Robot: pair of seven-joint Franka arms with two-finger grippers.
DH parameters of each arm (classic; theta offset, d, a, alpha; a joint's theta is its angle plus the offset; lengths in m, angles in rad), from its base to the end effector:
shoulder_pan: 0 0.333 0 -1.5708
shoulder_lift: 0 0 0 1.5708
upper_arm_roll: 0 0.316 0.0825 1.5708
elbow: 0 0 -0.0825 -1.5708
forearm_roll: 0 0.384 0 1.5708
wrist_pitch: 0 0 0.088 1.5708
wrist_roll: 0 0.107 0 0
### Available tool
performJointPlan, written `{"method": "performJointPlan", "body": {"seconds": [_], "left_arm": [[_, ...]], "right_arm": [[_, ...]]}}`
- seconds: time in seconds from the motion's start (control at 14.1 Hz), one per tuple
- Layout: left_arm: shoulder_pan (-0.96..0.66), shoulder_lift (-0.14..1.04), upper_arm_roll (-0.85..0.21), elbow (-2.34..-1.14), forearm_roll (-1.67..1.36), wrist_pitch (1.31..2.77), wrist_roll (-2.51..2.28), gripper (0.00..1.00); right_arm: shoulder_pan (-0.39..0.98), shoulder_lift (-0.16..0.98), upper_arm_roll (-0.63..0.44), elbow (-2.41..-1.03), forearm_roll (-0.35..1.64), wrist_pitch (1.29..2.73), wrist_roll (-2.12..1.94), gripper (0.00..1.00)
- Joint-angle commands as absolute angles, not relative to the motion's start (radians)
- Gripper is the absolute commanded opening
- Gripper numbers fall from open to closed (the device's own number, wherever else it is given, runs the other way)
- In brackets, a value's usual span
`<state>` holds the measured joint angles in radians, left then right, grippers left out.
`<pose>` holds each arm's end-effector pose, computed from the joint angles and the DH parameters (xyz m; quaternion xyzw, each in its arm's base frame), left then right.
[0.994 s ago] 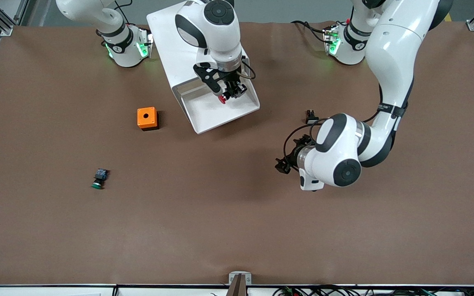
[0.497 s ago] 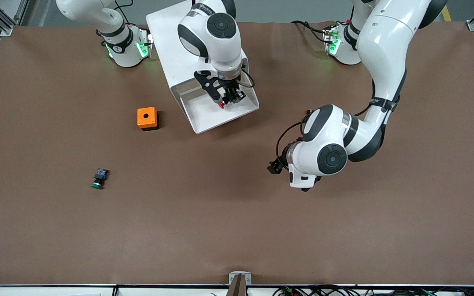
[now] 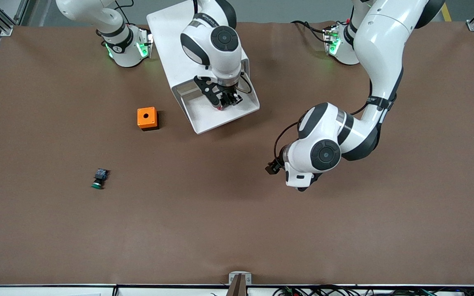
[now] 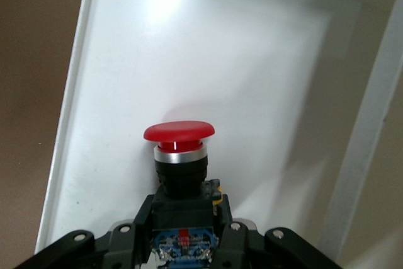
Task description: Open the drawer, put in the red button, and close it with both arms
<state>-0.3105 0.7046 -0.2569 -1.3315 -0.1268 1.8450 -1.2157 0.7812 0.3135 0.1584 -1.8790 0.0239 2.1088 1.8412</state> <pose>0.6178 -0.3592 0.3142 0.9196 0.3558 -0.1648 0.0246 0.3660 0.4941 0.3399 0.8947 -0.4435 -0.0411 0.0332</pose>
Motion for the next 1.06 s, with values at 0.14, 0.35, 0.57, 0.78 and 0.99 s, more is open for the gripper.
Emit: {"method": "performJointPlan", "body": {"seconds": [0.14,0.35,0.57,0.78,0.99], "left_arm": [[-0.331,0.692,-0.259,-1.344,-0.051,1.887,-1.206,1.00],[-0.341,0.692,-0.259,-1.345,-0.023,1.919,-1.206,1.00],[-0.368,0.687,-0.259,-1.357,-0.021,1.979,-1.209,1.00],[-0.379,0.683,-0.259,-1.358,-0.021,1.982,-1.215,1.00],[-0.402,0.680,-0.259,-1.358,-0.023,1.983,-1.223,1.00]], "right_arm": [[0.775,0.345,0.166,-1.812,0.066,2.094,1.847,0.00],[0.776,0.377,0.166,-1.781,0.066,2.095,1.850,0.00],[0.778,0.393,0.164,-1.772,0.064,2.095,1.853,0.00],[0.775,0.393,0.166,-1.753,0.066,2.091,1.848,0.98],[0.773,0.393,0.166,-1.685,0.064,2.007,1.829,1.00]]}}
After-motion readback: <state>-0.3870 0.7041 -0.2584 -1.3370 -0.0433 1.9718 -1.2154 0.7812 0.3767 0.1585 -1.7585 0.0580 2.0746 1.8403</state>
